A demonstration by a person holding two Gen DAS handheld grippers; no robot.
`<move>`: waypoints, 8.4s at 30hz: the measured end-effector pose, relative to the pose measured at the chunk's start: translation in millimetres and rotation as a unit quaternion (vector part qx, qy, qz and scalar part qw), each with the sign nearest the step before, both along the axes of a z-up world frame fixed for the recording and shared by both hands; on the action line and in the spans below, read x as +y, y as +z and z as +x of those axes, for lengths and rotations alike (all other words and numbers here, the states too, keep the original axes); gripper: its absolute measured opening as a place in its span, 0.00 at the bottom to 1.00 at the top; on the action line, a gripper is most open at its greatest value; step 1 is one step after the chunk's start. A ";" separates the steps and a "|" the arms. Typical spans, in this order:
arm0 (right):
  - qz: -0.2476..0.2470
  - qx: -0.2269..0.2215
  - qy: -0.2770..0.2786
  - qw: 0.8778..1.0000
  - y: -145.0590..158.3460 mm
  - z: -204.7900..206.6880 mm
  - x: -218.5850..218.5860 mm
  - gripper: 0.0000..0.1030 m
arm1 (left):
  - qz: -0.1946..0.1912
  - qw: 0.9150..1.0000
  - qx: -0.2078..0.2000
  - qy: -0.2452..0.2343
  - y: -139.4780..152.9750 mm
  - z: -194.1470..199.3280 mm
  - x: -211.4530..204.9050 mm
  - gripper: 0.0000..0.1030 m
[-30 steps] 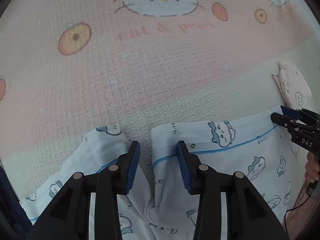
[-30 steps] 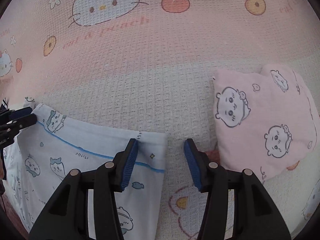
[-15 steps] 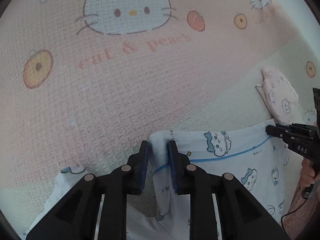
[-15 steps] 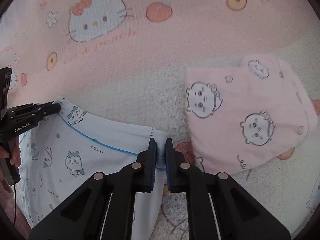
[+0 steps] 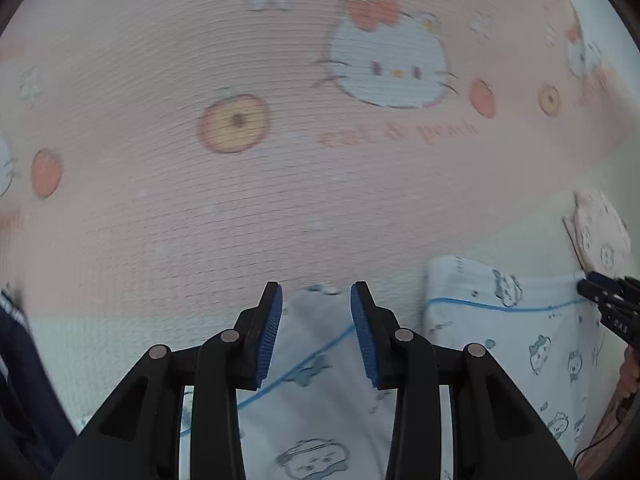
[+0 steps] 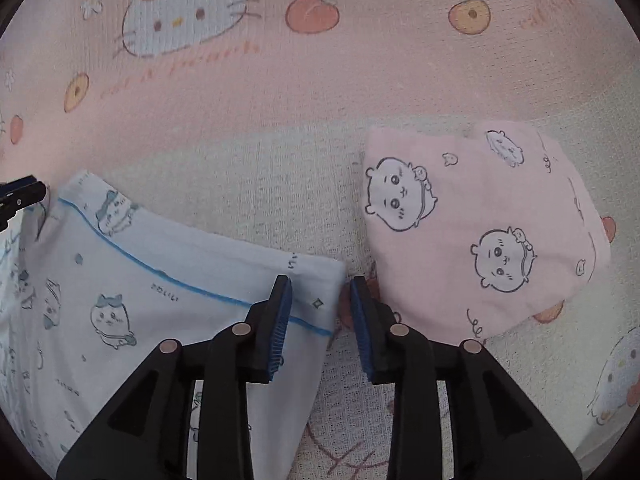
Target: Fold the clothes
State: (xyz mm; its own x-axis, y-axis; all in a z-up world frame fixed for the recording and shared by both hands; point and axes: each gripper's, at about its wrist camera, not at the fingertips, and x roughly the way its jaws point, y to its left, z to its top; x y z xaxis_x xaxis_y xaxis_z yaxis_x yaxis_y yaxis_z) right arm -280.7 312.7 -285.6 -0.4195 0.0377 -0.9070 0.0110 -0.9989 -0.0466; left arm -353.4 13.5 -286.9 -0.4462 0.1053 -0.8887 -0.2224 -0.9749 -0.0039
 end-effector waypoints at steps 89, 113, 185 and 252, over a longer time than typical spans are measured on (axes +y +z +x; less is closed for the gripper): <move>-0.138 -0.162 0.027 0.977 -44.6 250.1 -87.3 0.32 | 0.048 0.977 -0.120 0.170 3.4 349.4 -54.4 0.51; -0.057 -0.101 0.152 0.982 -25.2 248.3 -174.9 0.38 | -0.024 0.997 -0.078 0.010 7.4 346.3 30.0 0.51; -0.217 -0.183 -0.021 0.959 -43.0 226.8 -55.9 0.31 | 0.108 0.972 -0.089 0.187 10.0 319.8 -67.4 0.51; -0.236 -0.159 0.095 0.954 -55.5 163.6 -119.3 0.34 | 0.189 0.964 -0.185 0.022 -3.0 220.3 28.6 0.11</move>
